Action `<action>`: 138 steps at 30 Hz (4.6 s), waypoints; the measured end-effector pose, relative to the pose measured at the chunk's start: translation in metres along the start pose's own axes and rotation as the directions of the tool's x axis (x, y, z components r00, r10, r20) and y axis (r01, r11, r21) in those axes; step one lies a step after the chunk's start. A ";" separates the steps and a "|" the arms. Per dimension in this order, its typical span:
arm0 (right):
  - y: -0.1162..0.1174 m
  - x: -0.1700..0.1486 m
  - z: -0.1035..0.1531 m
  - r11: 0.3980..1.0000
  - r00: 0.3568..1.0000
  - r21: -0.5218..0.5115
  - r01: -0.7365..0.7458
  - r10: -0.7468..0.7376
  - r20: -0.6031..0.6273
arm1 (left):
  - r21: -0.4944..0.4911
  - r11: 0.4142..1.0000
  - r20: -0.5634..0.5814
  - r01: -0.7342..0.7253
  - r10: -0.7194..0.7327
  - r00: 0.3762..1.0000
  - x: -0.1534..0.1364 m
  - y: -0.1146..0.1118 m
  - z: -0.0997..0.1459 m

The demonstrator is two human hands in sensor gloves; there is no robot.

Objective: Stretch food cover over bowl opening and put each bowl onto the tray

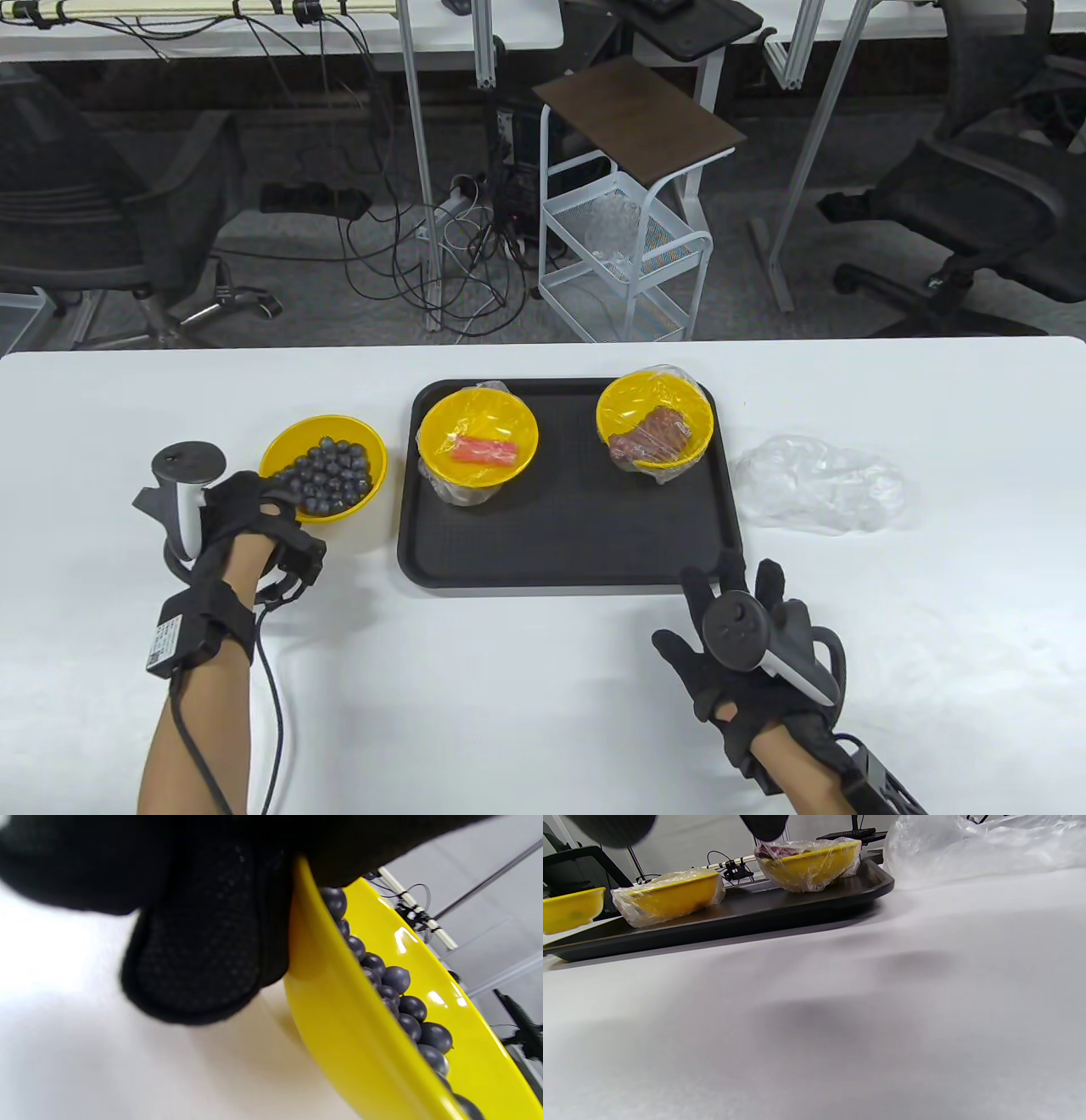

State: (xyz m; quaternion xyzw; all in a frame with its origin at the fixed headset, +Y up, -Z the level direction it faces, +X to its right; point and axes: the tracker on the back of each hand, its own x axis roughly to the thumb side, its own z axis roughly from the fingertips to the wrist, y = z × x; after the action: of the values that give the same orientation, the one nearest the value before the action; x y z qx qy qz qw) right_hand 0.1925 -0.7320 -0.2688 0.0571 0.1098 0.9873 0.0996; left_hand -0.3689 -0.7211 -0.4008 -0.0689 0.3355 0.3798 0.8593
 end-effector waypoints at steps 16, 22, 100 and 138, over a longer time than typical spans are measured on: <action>-0.005 -0.011 -0.001 0.999 0.999 -0.021 0.039 -0.039 -0.012 | -0.232 0.946 0.405 0.227 -0.118 0.907 0.035 -0.077 0.155; -0.004 -0.020 -0.003 0.998 0.997 -0.020 0.059 -0.060 -0.044 | -0.306 0.892 0.472 0.333 -0.162 0.867 0.042 -0.140 0.187; -0.088 0.023 0.039 0.635 0.842 -0.557 0.535 -0.454 0.291 | -0.467 0.881 0.629 0.080 0.267 0.730 0.028 -0.127 0.224; 0.016 0.059 -0.011 0.174 0.104 0.417 0.892 -0.977 0.186 | -0.939 0.217 0.074 -0.267 0.885 0.459 0.027 -0.143 0.226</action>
State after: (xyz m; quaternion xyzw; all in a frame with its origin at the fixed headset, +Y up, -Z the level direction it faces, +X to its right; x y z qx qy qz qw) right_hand 0.1303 -0.7372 -0.2700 0.1923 0.1947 0.6404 0.7176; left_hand -0.1372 -0.7210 -0.2646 -0.1982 -0.1939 0.8005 0.5314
